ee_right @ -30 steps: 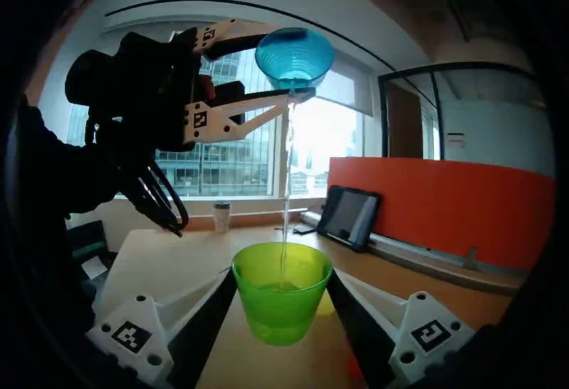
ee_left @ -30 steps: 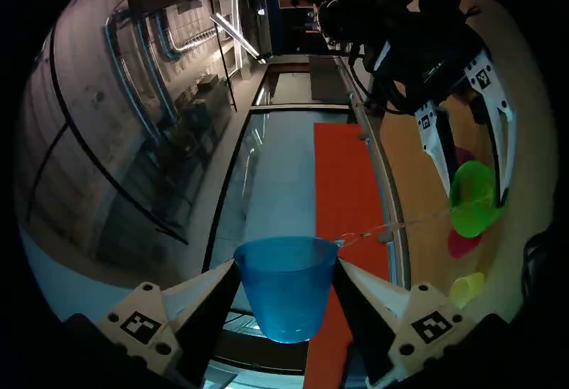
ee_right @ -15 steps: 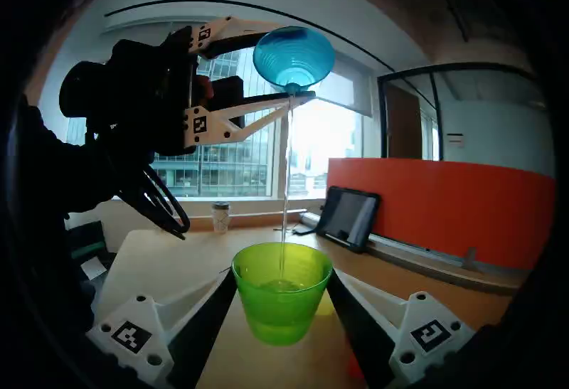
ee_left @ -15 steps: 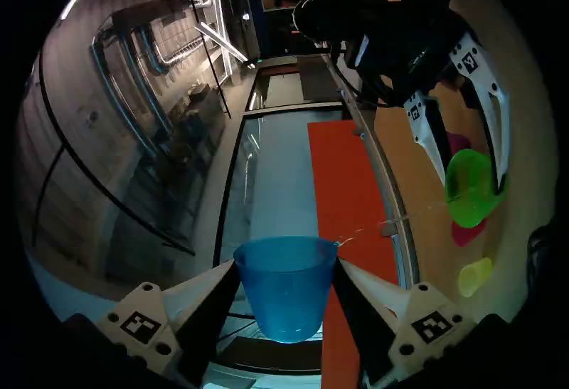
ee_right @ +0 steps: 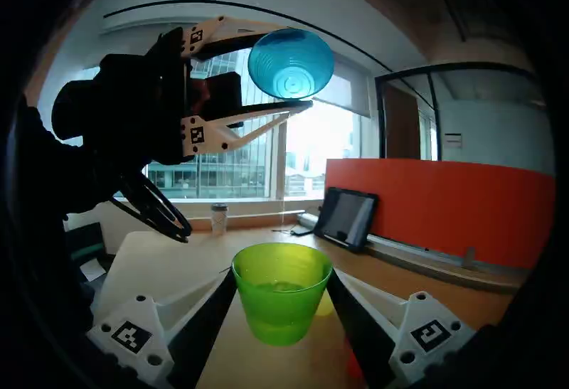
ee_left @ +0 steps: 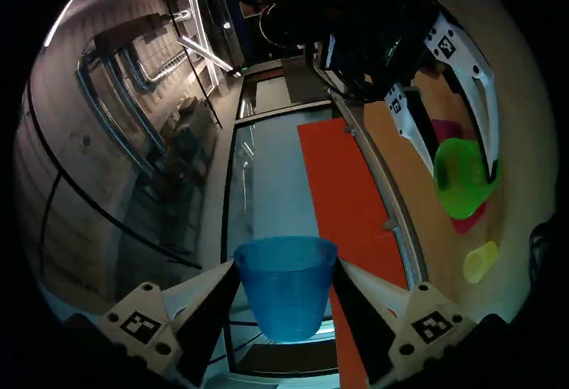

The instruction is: Pour water

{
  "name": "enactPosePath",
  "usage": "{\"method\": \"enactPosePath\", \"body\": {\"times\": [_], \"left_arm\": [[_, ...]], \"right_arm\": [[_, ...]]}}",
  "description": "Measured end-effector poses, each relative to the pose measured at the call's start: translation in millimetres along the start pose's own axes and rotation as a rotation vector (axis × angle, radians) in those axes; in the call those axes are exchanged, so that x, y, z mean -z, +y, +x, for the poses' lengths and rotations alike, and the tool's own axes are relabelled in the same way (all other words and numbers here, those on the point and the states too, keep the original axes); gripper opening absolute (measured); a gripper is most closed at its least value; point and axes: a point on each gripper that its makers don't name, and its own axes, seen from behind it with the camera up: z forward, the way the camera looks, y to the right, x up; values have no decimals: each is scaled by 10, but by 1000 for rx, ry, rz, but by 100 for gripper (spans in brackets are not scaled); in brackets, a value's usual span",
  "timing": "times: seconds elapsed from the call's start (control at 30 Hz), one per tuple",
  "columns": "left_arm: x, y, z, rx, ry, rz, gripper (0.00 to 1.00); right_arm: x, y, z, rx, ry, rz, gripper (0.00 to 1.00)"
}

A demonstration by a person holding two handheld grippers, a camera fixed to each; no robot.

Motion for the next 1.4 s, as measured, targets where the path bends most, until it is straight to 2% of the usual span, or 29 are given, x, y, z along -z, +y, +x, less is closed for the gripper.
{"method": "enactPosePath", "body": {"times": [0.2,0.5,0.6,0.7,0.97,1.2,1.4], "left_arm": [[-2,8,3,-18,1,1,86],[6,-16,-5,-9,5,0,86],[6,-29,-11,-4,6,2,86],[4,-23,-18,25,4,0,86],[-11,-32,-76,235,19,1,86],[12,-28,-128,366,19,4,86],[21,-2,-127,510,33,0,86]], "right_arm": [[-3,5,10,-2,3,-1,91],[-2,-2,17,-2,3,-3,91],[-1,-6,19,-2,3,-3,91],[-2,-4,22,-2,3,-4,91],[3,4,20,0,7,-8,91],[15,25,19,0,13,-13,91],[29,33,13,3,14,-15,91]]}}
